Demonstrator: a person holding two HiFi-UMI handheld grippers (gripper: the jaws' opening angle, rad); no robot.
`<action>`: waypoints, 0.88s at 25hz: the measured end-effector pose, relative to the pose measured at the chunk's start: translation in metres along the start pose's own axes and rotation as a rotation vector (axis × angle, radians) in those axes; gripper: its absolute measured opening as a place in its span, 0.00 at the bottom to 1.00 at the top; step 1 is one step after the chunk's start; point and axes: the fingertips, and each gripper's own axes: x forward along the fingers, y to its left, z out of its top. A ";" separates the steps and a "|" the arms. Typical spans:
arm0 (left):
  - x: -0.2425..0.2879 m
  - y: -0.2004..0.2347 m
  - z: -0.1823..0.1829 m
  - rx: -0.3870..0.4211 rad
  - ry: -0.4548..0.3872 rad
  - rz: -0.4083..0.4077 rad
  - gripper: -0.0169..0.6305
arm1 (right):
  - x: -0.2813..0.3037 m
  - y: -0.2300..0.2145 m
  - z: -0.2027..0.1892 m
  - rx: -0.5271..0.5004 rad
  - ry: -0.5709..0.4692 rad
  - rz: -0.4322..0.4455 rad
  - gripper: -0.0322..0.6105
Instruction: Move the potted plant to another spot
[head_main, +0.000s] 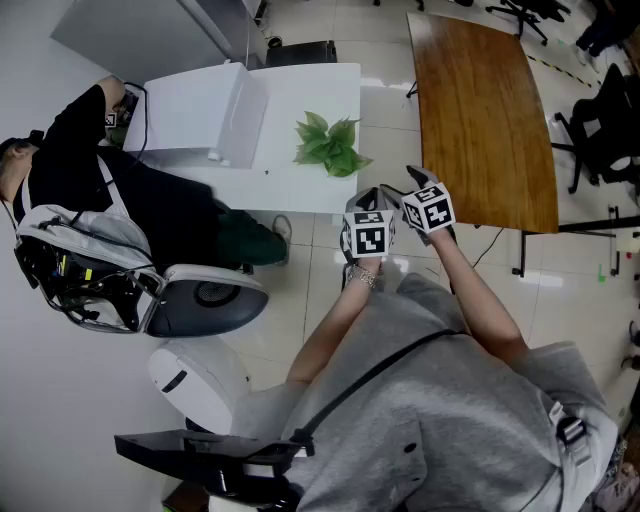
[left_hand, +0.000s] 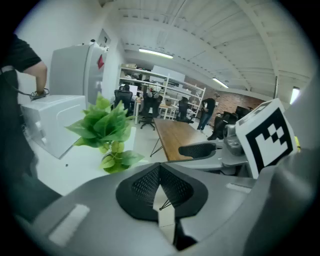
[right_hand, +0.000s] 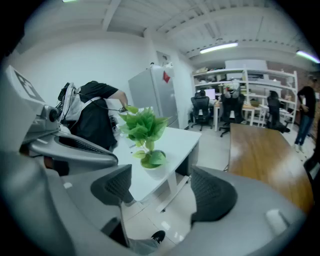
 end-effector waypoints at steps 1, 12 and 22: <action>0.001 0.011 -0.005 -0.031 0.019 0.008 0.05 | 0.019 0.004 -0.004 -0.028 0.035 0.025 0.66; -0.047 0.144 -0.025 -0.381 -0.023 0.276 0.05 | 0.192 0.028 -0.024 -0.410 0.265 0.070 0.96; -0.047 0.150 -0.035 -0.431 -0.016 0.359 0.05 | 0.214 0.039 -0.026 -0.445 0.212 0.153 0.90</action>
